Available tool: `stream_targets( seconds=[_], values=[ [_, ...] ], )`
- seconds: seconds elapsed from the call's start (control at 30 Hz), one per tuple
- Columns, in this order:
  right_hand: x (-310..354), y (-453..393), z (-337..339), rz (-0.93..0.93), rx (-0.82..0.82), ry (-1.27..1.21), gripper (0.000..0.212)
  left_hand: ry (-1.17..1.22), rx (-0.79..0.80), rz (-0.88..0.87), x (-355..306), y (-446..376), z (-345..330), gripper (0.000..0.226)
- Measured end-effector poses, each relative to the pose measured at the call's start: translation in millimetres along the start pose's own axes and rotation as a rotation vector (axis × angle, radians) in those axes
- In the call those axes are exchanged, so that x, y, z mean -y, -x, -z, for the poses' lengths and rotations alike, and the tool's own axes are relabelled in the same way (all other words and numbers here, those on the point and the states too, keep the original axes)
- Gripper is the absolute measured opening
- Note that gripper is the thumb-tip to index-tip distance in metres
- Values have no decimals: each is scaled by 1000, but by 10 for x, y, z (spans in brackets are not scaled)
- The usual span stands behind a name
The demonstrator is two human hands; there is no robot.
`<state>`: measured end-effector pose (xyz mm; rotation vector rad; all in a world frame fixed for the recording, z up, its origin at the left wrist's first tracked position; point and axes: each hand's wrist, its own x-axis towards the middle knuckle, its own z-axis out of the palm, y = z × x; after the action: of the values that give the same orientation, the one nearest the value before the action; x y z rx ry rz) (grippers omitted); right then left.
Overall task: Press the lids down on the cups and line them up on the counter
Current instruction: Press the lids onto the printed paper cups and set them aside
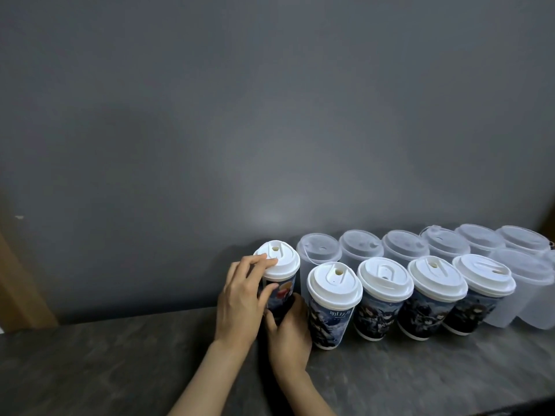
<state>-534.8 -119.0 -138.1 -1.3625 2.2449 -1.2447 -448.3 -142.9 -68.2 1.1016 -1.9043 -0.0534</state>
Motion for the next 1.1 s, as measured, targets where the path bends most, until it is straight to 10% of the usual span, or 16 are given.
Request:
stream_targets(
  seconds=[0.6,0.77,1.1],
  values=[
    [-34,-15,-17,-17,36,68,55,-14,-61,-43,85,21,-56,58],
    [32,199,36,21,11,110,23,9,-173,-45,293,200,133,33],
    [710,861,-549,413,347,152,19,-276,-102,356,1606,1403,1588,31]
  ],
)
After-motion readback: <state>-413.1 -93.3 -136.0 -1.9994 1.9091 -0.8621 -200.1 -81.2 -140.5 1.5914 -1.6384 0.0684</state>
